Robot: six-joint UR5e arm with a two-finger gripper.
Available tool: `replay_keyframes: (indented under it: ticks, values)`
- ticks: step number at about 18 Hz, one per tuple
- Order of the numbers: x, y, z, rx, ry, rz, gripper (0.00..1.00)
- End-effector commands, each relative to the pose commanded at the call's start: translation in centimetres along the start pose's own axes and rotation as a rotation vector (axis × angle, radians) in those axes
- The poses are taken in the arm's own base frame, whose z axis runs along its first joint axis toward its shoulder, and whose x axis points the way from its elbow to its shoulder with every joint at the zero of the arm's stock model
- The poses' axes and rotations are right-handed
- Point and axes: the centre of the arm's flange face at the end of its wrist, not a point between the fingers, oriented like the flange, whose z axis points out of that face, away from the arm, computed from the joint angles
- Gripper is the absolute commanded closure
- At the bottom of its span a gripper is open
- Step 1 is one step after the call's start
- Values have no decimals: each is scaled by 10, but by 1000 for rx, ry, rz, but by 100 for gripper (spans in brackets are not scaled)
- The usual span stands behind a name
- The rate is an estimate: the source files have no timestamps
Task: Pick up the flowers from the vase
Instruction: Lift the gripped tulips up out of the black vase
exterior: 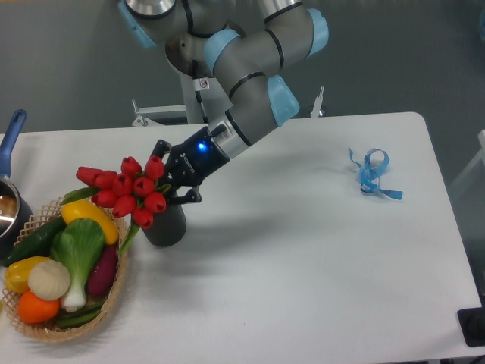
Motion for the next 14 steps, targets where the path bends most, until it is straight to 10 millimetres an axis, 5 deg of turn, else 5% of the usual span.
replay_keyframes:
  ticks: [14]
  values:
    - [12,-67,-35,31,-72,-26,100]
